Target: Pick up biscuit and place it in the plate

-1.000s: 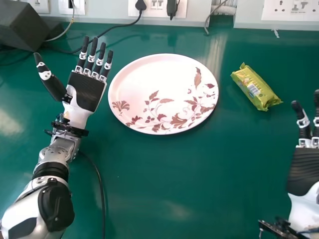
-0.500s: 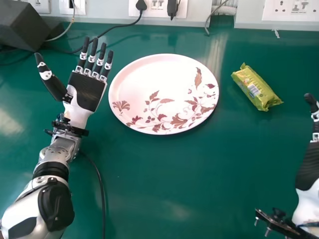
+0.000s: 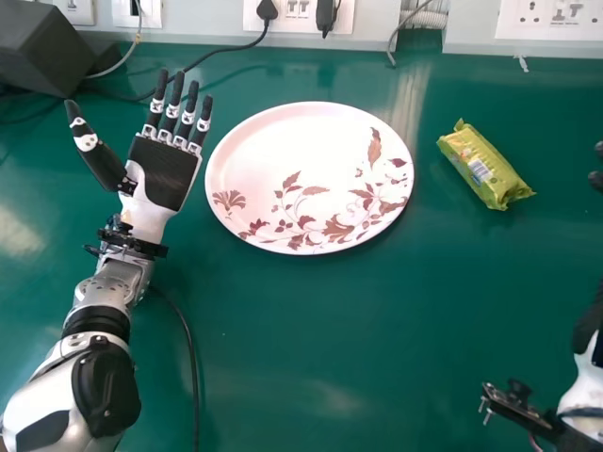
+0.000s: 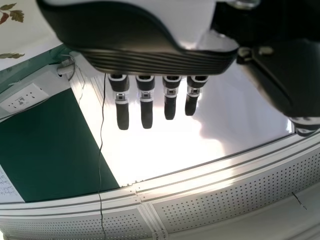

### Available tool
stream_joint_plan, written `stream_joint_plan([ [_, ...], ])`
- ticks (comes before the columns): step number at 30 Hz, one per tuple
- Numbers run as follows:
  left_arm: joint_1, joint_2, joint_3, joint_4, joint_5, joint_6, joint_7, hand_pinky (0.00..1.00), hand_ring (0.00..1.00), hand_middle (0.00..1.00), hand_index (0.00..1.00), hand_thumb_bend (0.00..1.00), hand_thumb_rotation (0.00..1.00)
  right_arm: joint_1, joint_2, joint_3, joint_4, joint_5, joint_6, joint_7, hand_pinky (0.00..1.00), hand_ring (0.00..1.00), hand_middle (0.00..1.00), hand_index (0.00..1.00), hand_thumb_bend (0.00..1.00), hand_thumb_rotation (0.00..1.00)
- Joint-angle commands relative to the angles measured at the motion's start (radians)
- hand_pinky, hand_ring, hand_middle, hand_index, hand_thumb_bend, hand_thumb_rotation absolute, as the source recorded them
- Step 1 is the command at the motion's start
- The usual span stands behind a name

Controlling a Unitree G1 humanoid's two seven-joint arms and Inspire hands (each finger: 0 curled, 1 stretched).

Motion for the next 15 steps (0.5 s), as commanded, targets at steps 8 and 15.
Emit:
stream_joint_plan([
  [8,0.065,-0.019,0.004,0.033,0.007,-0.005,0.002,0.74,0.86,0.96,1.00,1.00,0.93,0.014,0.035,-0.022,-0.052,-0.212,0.083,-0.083,0.86,0.88,0.81,0.93,0.68,0.52],
  [15,0.064,-0.022,0.004,0.034,0.005,0.001,-0.007,0.77,0.87,0.96,1.00,1.00,0.92,0.025,0.040,-0.011,-0.081,-0.318,0.133,-0.121,0.87,0.88,0.82,0.94,0.67,0.54],
])
